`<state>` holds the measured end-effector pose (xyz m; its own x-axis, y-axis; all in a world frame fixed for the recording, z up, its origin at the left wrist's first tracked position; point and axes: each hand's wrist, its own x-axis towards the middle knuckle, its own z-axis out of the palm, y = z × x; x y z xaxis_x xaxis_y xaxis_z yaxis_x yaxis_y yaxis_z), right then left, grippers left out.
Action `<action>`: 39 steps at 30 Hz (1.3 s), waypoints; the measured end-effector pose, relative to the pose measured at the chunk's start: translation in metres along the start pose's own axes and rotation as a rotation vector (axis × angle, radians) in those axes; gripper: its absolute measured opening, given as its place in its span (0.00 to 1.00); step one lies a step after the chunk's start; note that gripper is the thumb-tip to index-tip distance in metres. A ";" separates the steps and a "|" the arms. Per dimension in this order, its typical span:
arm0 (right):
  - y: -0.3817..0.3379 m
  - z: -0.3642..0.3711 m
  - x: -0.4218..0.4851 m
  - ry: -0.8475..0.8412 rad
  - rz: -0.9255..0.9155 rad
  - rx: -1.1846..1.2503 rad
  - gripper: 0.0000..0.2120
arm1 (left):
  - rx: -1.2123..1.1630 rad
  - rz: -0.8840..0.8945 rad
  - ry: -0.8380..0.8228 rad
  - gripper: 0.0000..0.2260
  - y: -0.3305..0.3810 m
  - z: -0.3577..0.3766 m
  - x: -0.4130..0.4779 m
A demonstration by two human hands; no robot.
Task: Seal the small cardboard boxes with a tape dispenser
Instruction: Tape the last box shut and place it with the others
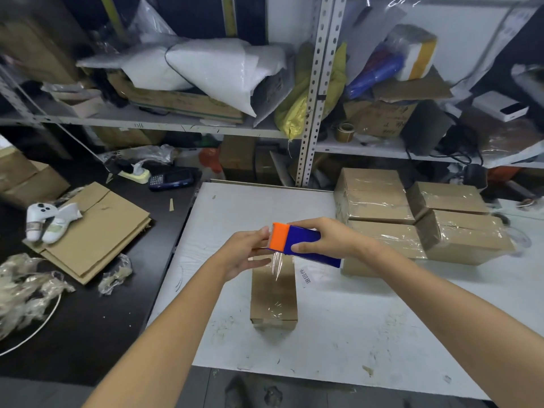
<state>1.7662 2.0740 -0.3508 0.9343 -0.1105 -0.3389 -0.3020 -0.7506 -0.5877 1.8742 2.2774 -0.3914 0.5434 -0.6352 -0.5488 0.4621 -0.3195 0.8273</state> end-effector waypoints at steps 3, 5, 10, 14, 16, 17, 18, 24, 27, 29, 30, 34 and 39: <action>0.000 -0.003 0.001 -0.019 0.003 -0.007 0.28 | 0.008 -0.010 -0.002 0.12 0.000 -0.005 0.002; -0.002 0.000 0.006 -0.051 0.019 -0.016 0.29 | 0.125 0.024 0.087 0.08 0.000 -0.005 0.007; 0.017 -0.012 0.015 -0.109 0.101 -0.081 0.29 | 0.028 0.026 0.373 0.06 -0.013 -0.035 0.023; 0.045 -0.024 0.025 -0.160 0.222 -0.193 0.31 | -0.016 -0.026 0.429 0.06 -0.031 -0.053 0.035; 0.048 -0.024 0.036 -0.176 0.242 -0.218 0.32 | -0.033 -0.035 0.444 0.06 -0.034 -0.051 0.045; 0.048 -0.024 0.042 -0.185 0.250 -0.225 0.32 | -0.038 -0.041 0.448 0.06 -0.035 -0.051 0.050; 0.049 -0.024 0.048 -0.194 0.256 -0.230 0.32 | -0.039 -0.045 0.451 0.05 -0.035 -0.052 0.054; 0.060 -0.018 0.074 -0.249 0.293 -0.239 0.33 | -0.057 -0.069 0.484 0.05 -0.041 -0.057 0.078; 0.064 -0.012 0.084 -0.275 0.303 -0.236 0.33 | -0.056 -0.088 0.514 0.05 -0.048 -0.059 0.089; 0.066 -0.009 0.088 -0.284 0.306 -0.234 0.33 | -0.040 -0.094 0.529 0.05 -0.054 -0.059 0.097; 0.067 -0.009 0.090 -0.285 0.308 -0.229 0.32 | -0.039 -0.098 0.531 0.05 -0.058 -0.057 0.100; 0.073 -0.010 0.090 -0.292 0.317 -0.210 0.31 | -0.002 -0.094 0.519 0.04 -0.070 -0.044 0.110; 0.075 -0.006 0.085 -0.289 0.324 -0.163 0.31 | 0.223 -0.125 0.514 0.12 -0.072 -0.028 0.113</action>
<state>1.8242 2.0043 -0.4192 0.6988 -0.1872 -0.6904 -0.5142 -0.8024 -0.3029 1.9221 2.2487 -0.5162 0.7909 -0.1769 -0.5859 0.4160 -0.5467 0.7267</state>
